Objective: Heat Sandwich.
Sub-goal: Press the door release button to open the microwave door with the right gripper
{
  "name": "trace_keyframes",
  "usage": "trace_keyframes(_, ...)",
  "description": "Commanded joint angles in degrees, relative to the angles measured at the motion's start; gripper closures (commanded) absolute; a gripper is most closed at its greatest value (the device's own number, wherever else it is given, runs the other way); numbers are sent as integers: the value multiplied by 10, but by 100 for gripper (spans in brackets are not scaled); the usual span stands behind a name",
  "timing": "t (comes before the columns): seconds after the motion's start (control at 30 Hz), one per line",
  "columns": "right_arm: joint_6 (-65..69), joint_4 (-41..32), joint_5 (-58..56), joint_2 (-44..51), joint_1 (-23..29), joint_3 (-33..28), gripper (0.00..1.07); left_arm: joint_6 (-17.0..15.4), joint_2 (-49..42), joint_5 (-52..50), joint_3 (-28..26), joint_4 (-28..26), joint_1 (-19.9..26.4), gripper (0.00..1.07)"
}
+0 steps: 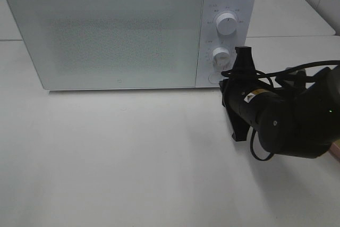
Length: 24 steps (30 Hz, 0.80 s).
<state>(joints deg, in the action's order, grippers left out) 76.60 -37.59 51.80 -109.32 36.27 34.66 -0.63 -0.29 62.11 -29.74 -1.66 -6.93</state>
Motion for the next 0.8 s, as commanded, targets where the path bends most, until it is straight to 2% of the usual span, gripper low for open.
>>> trace_keyframes(0.03,-11,8,-6,-28,-3,34,107,-3,-13,-8,1,-2,1,7)
trace_keyframes(0.43,-4,54,-37,-79,-53,95,107,-3,-13,-8,1,-2,1,7)
trace_keyframes(0.8,-5,62,-50,-101,-78,139,107,-3,-13,-8,1,-2,1,7)
